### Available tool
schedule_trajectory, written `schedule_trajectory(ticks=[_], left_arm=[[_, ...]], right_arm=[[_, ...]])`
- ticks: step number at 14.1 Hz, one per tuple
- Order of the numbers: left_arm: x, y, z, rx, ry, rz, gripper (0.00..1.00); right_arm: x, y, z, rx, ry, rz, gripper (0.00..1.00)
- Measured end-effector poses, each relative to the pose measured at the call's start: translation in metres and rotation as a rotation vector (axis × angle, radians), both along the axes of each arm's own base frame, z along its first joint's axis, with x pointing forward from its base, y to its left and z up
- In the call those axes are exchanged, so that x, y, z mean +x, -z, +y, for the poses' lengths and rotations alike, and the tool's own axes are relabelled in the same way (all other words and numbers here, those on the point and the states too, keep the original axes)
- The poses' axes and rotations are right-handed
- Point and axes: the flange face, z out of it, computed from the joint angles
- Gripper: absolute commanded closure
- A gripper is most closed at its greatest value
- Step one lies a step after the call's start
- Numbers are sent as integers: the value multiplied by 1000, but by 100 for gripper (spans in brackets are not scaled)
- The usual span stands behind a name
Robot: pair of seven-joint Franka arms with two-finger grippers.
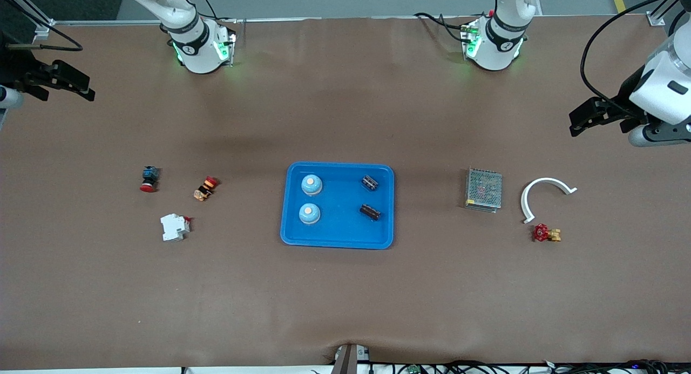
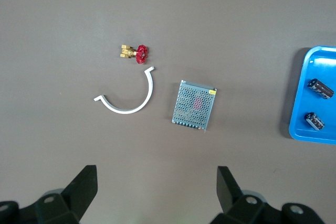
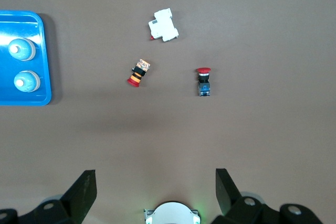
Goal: Place electrolytic capacitor and blue bell in tray
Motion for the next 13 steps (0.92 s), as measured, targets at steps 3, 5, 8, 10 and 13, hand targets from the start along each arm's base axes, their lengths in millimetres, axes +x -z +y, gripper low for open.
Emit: schedule_trajectory(ticks=[3, 5, 8, 10, 13], left_arm=[[-2, 1, -1, 2, 3, 15, 0], [-4, 1, -4, 3, 8, 21, 0], [-9, -2, -8, 4, 17, 18, 0], [-11, -5, -6, 4, 14, 15, 0], [-11, -7, -5, 3, 11, 11, 0]], right_arm=[[0, 0, 0, 1, 0, 1, 0], [0, 0, 0, 1, 0, 1, 0], [0, 1, 0, 1, 0, 3, 0], [0, 1, 1, 1, -1, 3, 0], [0, 1, 1, 1, -1, 4, 0]])
